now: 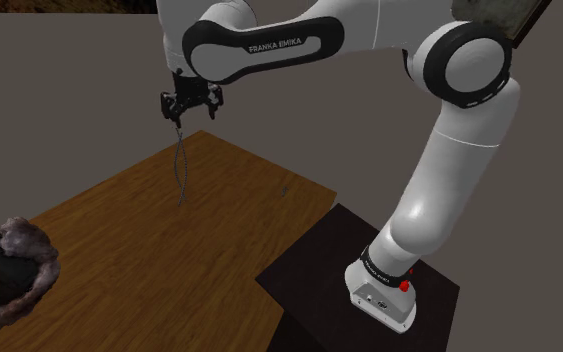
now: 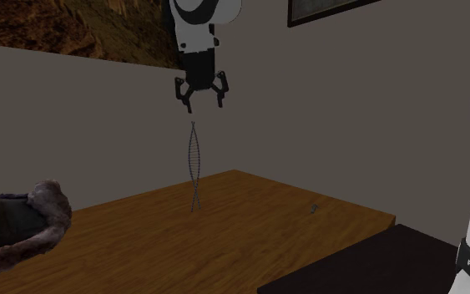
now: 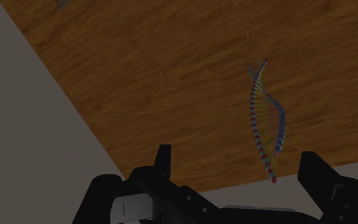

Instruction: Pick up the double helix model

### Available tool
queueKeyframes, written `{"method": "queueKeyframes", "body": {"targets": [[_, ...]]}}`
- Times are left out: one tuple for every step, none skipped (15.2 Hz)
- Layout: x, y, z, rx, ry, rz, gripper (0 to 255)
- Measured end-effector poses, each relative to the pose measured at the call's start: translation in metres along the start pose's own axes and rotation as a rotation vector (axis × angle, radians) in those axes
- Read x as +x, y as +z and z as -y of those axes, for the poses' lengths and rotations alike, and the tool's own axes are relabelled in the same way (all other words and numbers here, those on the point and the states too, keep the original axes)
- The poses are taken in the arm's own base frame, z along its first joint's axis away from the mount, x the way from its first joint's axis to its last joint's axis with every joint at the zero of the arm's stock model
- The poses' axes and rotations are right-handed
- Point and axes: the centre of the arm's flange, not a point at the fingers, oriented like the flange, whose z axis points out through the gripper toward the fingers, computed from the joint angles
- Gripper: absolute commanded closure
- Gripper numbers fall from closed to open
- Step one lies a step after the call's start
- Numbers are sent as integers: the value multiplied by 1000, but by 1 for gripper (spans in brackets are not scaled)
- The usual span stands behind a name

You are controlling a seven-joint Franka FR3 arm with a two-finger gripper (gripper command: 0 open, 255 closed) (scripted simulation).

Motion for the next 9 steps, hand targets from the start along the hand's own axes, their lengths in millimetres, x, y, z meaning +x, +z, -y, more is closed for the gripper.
{"method": "queueKeyframes", "body": {"targets": [[8,6,13,-2,9,-7,0],[17,10,20,-6,18,-12,0],[22,15,28,-9,28,-19,0],[27,16,34,-12,33,-22,0],[29,20,36,-13,37,-24,0],[30,25,39,-14,39,-26,0],[29,30,41,-14,39,-26,0],[29,36,42,-14,40,-26,0],[28,42,43,-14,40,-27,0]]}}
